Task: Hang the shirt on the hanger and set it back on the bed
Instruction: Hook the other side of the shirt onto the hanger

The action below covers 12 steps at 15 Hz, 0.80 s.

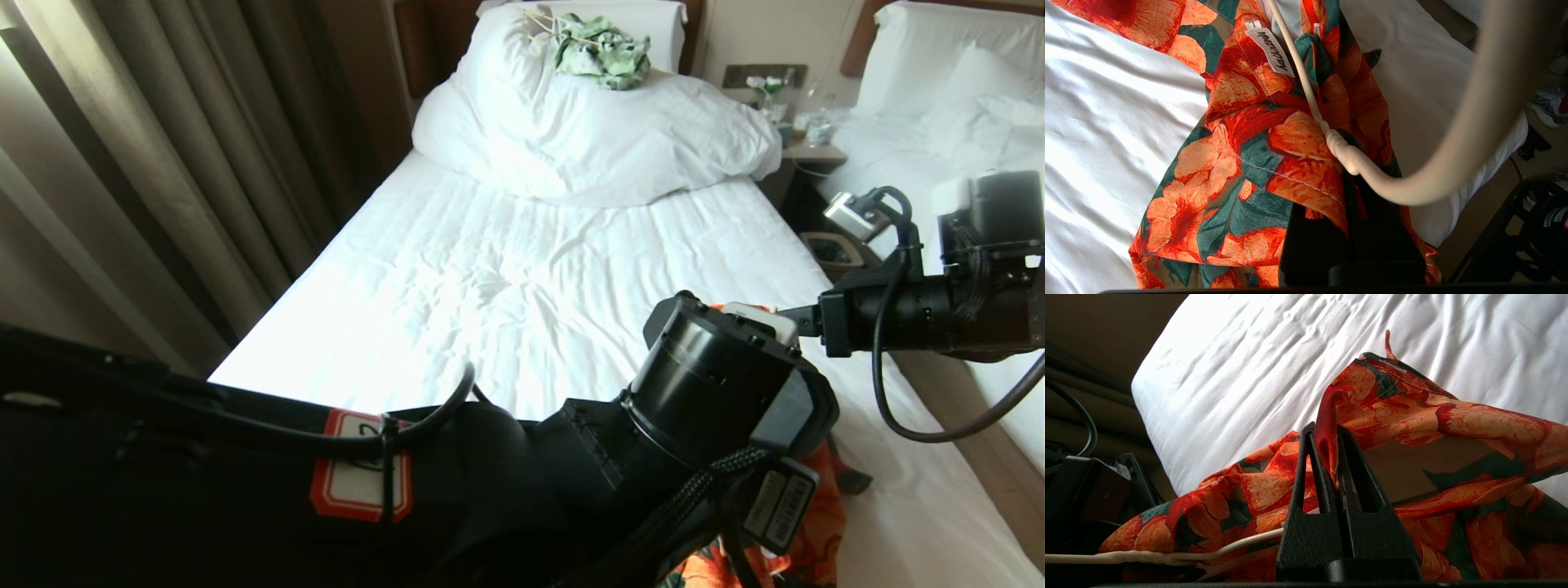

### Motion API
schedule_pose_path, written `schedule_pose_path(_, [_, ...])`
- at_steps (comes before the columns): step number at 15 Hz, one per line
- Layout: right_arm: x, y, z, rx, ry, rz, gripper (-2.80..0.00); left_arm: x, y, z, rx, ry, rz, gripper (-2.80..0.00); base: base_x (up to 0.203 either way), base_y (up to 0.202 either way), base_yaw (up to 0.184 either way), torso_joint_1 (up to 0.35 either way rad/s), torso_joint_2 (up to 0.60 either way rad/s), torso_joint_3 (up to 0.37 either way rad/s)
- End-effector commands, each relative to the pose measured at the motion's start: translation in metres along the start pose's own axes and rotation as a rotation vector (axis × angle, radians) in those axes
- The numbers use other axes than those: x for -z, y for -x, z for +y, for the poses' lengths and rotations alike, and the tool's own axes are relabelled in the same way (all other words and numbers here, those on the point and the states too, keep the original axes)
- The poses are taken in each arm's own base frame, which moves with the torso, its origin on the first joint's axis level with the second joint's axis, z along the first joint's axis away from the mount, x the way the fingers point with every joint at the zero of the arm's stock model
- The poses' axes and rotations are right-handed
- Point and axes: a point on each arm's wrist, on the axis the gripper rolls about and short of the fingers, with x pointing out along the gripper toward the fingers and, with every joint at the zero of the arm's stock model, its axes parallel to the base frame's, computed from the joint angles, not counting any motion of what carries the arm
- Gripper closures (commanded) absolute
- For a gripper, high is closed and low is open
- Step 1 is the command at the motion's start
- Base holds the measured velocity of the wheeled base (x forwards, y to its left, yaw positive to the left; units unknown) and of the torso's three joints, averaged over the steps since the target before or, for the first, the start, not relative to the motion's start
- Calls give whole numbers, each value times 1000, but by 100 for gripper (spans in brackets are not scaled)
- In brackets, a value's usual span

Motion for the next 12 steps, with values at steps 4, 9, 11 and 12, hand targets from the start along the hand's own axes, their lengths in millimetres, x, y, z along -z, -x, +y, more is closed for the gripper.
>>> schedule_pose_path(4, [-5, 19, 22, -60, 40, -34, 0, -22, -6, 10, 2, 30, -14, 0, 0, 0, 0, 0, 0, 0])
schedule_pose_path(9, [-6, 30, 32, -101, 39, -31, 0, -48, 0, 29, -15, 71, -16, 0, 0, 0, 0, 0, 0, 0])
schedule_pose_path(11, [-7, 34, 37, -129, 47, -37, 0, -54, 1, 30, -15, 73, -23, 0, 0, 0, 0, 0, 0, 0])
schedule_pose_path(12, [-7, 37, 40, -142, 52, -42, 0, -56, 2, 30, -15, 74, -24, 0, 0, 0, 0, 0, 0, 0])
